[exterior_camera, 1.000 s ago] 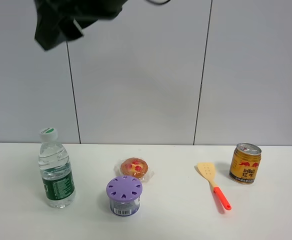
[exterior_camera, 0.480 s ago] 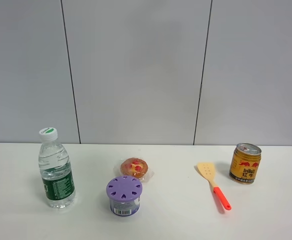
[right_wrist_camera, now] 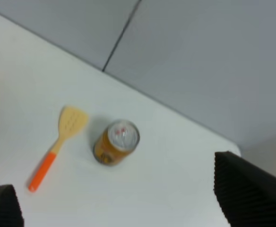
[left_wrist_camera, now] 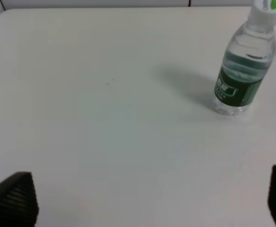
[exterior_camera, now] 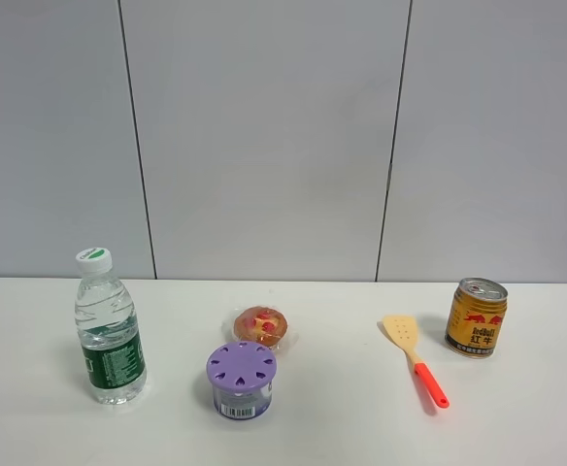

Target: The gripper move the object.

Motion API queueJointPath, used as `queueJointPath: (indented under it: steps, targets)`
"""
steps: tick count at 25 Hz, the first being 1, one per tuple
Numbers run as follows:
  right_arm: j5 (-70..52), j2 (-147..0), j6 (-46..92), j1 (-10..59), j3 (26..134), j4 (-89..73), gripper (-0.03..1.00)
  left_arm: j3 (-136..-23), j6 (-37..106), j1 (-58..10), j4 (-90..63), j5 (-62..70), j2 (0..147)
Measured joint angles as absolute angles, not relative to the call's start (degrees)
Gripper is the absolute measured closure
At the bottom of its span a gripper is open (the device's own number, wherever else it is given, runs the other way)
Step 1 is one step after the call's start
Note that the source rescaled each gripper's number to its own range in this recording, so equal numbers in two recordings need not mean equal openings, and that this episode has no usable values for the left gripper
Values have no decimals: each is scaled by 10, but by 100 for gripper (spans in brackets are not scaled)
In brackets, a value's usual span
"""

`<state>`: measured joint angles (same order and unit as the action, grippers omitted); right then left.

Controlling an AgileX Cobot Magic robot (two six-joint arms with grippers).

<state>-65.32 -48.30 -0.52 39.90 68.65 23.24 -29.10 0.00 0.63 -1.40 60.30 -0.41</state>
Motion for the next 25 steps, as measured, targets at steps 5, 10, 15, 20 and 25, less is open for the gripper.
queueJointPath:
  steps: [5, 10, 15, 20, 25]
  targets:
    - [-664, -357, -5, 294, 582, 184, 40, -291, 0, 6, -14, 603, -4]
    - [-668, -213, -12, 160, 485, 128, 40, -291, 0, 6, -14, 603, -4]
    - [-681, -115, -45, 81, 418, 91, 40, -291, 0, 6, -14, 603, -4]
    - [-698, -37, -52, 17, 362, 74, 38, -291, 0, 6, -14, 603, -4]
    - [-697, 2, -34, -9, 322, 22, 36, -291, 0, 6, -14, 603, -4]
